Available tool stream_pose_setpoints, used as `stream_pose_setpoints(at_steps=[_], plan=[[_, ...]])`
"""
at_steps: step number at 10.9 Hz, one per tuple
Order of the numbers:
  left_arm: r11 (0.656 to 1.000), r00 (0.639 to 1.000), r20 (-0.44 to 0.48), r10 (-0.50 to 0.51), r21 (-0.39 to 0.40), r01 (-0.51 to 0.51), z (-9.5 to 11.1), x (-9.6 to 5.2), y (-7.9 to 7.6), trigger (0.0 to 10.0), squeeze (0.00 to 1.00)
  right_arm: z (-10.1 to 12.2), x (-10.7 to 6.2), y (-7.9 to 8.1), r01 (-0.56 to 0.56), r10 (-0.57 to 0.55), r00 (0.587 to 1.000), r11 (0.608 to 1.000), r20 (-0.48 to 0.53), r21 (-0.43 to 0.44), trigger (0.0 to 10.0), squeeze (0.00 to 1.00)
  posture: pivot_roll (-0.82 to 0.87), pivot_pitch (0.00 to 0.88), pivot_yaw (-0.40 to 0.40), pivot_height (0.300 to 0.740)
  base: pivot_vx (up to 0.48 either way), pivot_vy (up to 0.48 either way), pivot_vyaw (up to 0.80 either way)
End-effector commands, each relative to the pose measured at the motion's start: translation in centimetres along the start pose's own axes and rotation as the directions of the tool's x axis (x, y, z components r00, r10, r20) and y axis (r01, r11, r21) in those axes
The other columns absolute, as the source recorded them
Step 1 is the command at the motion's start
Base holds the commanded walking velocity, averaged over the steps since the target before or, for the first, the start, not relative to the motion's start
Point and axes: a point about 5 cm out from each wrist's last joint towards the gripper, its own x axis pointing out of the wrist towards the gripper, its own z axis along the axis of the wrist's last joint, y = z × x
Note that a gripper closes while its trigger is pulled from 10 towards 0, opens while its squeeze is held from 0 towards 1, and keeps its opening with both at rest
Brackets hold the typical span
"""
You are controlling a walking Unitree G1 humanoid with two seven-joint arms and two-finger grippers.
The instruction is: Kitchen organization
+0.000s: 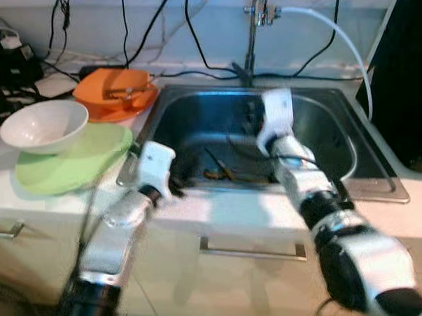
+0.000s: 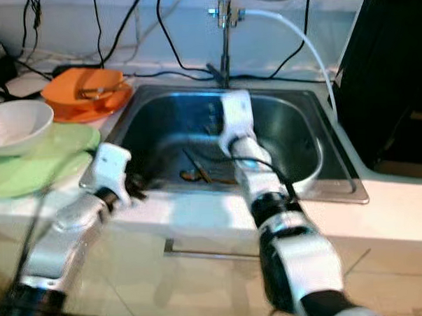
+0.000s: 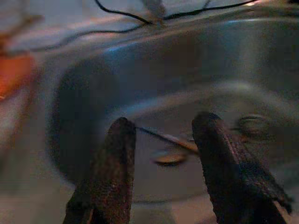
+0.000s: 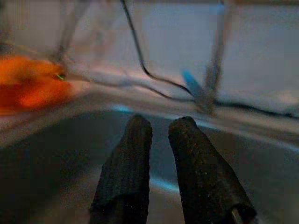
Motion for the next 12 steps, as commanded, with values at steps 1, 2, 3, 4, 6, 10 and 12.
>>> stream_pose_setpoints(at_steps=[1,2,3,4,6,10,12], plan=[[0.996,0.998,0.032,0.048,0.068,-0.050,1.1,0.0,1.1,10.0,0.00,0.0,-0.3,0.5,-0.032,0.031,0.999,0.999,0.026,0.025,10.0,0.00,0.24,0.000,0.002,0.740,0.000,0.000,0.00],[0.981,0.994,0.059,0.097,0.163,-0.105,2.3,-0.3,2.6,10.0,0.00,-0.4,-1.0,1.5,-0.076,0.075,0.997,0.997,0.030,0.031,10.0,0.00,0.24,0.000,0.004,0.740,0.000,0.000,0.00],[0.945,0.985,0.065,0.161,0.277,-0.172,3.4,-0.7,5.1,10.0,0.00,-1.7,-2.1,2.1,-0.092,0.091,0.996,0.994,0.010,0.053,10.0,0.00,0.23,0.000,0.011,0.740,0.000,0.000,0.00],[0.913,0.977,0.056,0.208,0.347,-0.214,4.1,-1.0,7.1,10.0,0.00,-2.6,-2.8,2.2,-0.082,0.084,0.996,0.994,-0.019,0.068,10.0,0.00,0.24,0.000,0.014,0.740,0.000,0.000,0.00],[0.860,0.959,0.016,0.283,0.439,-0.261,4.8,-2.1,10.6,10.0,0.00,-3.2,-3.6,2.4,-0.079,0.083,0.996,0.994,-0.045,0.077,10.0,0.00,0.24,0.000,0.017,0.740,0.000,0.000,0.00],[0.812,0.926,-0.152,0.346,0.543,-0.214,4.1,-3.6,15.1,10.0,0.00,-3.1,-4.0,1.9,-0.052,0.056,0.996,0.996,-0.068,0.072,10.0,0.00,0.24,0.000,0.020,0.740,0.000,0.000,0.00],[0.810,0.923,-0.194,0.331,0.560,-0.173,4.2,-3.6,15.6,10.0,0.00,-3.2,-4.2,1.8,-0.042,0.048,0.995,0.997,-0.085,0.069,10.0,0.00,0.24,0.000,0.017,0.740,0.000,0.000,0.00]])
